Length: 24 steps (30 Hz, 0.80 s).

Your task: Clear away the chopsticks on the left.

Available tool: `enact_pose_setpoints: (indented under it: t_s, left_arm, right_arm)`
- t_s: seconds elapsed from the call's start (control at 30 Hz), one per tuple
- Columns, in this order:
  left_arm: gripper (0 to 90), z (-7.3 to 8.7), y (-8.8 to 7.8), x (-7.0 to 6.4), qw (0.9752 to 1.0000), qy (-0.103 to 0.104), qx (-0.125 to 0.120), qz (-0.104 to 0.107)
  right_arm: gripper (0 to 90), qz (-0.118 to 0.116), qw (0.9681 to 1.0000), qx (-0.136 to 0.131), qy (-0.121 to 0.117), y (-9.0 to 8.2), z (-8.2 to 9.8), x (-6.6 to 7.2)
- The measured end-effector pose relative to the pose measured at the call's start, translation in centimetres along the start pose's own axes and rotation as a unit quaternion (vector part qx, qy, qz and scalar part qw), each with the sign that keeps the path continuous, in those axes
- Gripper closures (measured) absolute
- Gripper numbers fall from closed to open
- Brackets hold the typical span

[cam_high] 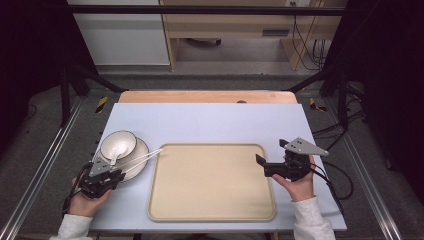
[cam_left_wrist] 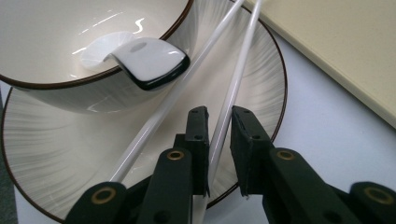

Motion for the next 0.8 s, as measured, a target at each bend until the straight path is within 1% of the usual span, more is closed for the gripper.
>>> enact_pose_setpoints:
  t_s: [0.13,0.17,0.23,0.33,0.4,0.43,0.53,0.67,0.8]
  left_arm:
    - [81.0,-0.1,0.0,-0.3,0.9999,0.004,0.005,0.012]
    - [82.0,-0.1,0.1,-0.3,0.9999,0.001,0.003,0.012]
    - [83.5,-0.2,0.1,-0.4,0.9999,0.0,0.005,0.012]
    - [83.0,-0.3,0.2,-0.4,0.9999,-0.008,0.004,0.011]
    - [78.8,-0.5,0.2,-0.3,0.9998,-0.015,0.003,0.015]
    - [78.2,-0.6,0.2,-0.3,0.9998,-0.015,0.004,0.014]
    - [77.4,-0.9,0.5,-0.2,0.9997,-0.016,0.013,0.01]
    - [78.5,-1.1,0.9,-0.1,0.9992,-0.021,0.031,0.015]
    - [80.9,-1.2,1.0,-0.2,0.9989,-0.026,0.035,0.02]
  right_arm:
    - [3.5,0.0,1.0,0.0,-0.001,0.0,0.0,0.0]
    - [3.5,0.0,1.0,0.0,-0.001,0.0,0.0,0.0]
    - [3.6,-0.001,1.0,0.0,-0.002,0.0,0.0,0.0]
    - [3.6,-0.001,1.0,-0.001,-0.002,0.0,0.0,0.0]
    - [3.7,-0.002,1.0,0.0,-0.001,0.0,0.0,0.0]
    - [3.7,-0.002,1.0,0.0,-0.001,0.0,0.0,0.0]
    - [3.7,-0.002,1.0,0.0,-0.001,0.0,0.0,0.0]
    - [3.7,-0.003,1.0,0.0,-0.002,0.0,0.0,0.0]
    - [3.7,-0.003,1.0,0.0,-0.001,0.0,0.0,0.0]
Point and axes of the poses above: each handheld gripper's, and its own axes: y roughly forward along the jaws, z roughly out of its underside, x roughly to its left, the point moved 7 cm from there along y, roughly forward along the jaws, and after that the axes turned 12 degrees about x, right-handed, at the moved point
